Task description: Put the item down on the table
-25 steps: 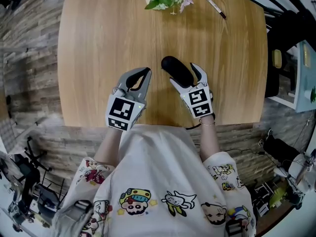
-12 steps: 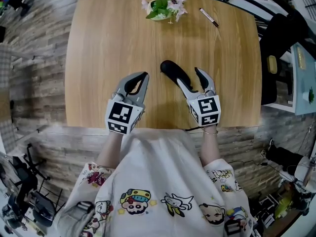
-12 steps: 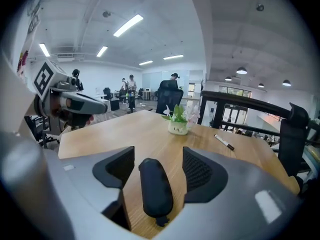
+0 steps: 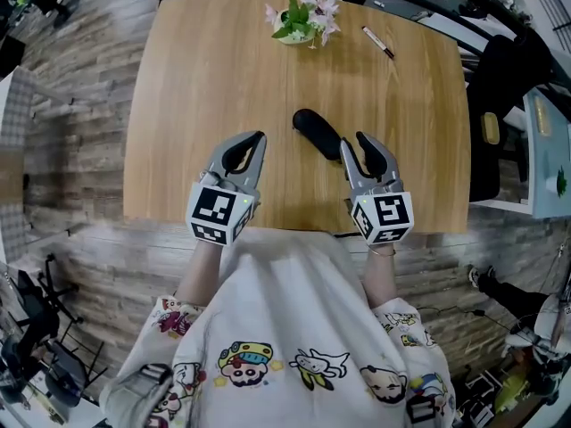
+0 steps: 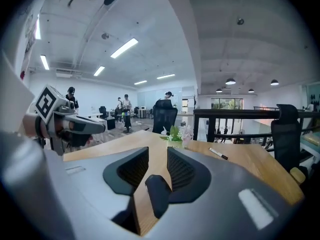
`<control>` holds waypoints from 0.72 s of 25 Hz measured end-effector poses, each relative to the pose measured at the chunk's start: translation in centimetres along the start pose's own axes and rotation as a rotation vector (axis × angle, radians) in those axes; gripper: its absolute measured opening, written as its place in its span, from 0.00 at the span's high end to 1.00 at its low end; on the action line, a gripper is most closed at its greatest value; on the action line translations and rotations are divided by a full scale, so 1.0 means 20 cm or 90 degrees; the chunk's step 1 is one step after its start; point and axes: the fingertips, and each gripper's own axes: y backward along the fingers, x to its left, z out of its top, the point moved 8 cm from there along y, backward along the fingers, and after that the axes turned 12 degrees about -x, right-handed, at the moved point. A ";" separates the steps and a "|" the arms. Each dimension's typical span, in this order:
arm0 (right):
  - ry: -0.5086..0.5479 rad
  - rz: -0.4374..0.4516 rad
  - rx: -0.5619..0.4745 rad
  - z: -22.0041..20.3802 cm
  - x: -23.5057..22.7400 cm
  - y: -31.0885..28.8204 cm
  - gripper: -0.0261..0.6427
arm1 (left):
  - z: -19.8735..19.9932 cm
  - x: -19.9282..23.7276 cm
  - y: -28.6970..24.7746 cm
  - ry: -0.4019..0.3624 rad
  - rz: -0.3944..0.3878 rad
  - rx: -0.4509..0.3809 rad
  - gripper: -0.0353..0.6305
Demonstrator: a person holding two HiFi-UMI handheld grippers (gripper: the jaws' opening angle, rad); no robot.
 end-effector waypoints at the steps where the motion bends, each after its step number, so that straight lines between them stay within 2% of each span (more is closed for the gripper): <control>1: -0.009 -0.002 -0.011 0.01 0.00 0.02 0.78 | 0.00 -0.01 0.01 0.000 0.003 -0.002 0.95; 5: -0.026 -0.014 -0.036 0.01 -0.02 0.09 0.83 | -0.01 -0.05 0.04 0.002 0.010 -0.006 0.95; 9: -0.026 -0.018 -0.023 0.00 -0.04 0.14 0.88 | -0.01 -0.08 0.05 0.004 0.009 -0.008 0.95; 11: -0.025 -0.023 -0.018 -0.01 -0.04 0.16 0.94 | -0.02 -0.09 0.06 0.007 0.013 -0.010 0.95; 18: -0.028 -0.030 -0.020 -0.03 -0.05 0.20 0.95 | -0.05 -0.12 0.08 0.016 0.015 -0.008 0.95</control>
